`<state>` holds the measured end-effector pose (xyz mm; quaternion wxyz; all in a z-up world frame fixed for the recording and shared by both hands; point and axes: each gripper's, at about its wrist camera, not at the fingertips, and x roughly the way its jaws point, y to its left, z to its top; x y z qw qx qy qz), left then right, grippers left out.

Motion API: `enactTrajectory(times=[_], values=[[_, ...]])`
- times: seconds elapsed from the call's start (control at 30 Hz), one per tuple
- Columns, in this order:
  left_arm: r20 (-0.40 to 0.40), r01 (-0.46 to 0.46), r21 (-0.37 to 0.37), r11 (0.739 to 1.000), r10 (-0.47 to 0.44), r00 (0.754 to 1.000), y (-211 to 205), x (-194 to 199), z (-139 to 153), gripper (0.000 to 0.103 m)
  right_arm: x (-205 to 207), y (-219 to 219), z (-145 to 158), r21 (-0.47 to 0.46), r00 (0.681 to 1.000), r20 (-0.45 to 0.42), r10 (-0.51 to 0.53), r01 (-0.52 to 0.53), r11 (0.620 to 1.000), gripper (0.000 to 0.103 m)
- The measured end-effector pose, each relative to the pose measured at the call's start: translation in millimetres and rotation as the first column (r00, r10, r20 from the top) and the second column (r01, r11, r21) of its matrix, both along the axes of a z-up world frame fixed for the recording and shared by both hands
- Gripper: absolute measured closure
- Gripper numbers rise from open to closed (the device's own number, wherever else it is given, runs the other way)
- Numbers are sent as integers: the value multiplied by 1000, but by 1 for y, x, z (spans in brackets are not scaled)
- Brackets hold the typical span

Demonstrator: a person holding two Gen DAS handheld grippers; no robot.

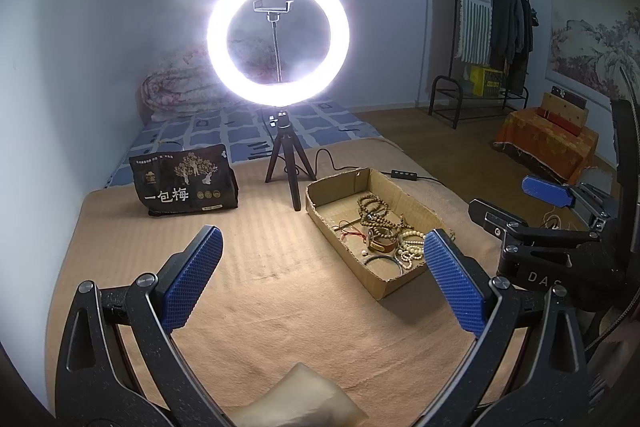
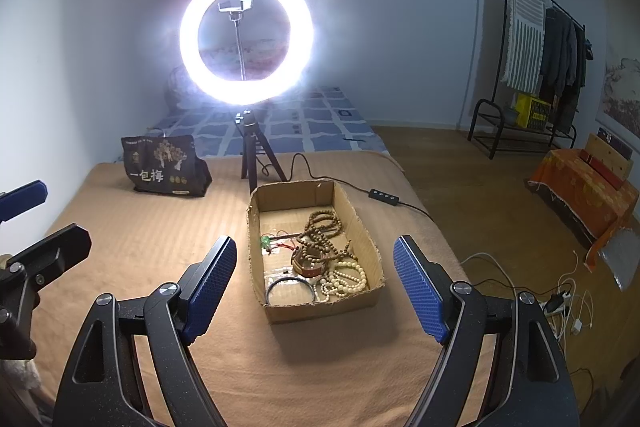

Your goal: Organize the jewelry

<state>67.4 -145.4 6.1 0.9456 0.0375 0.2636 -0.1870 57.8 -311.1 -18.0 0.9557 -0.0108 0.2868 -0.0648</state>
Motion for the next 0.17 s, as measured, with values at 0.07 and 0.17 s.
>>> enactTrajectory(times=[0.07, 0.17], values=[[11, 1, 6, 1000, -1, 1000, -1, -1, 2, 1, 1, 0, 0, 0, 1000, 0, 0, 0, 1000, 22], [35, -8, 13, 1000, 7, 999, 1, -2, 4, 1, 0, 0, 0, 2, 1000, 0, -1, 1, 1000, 22]])
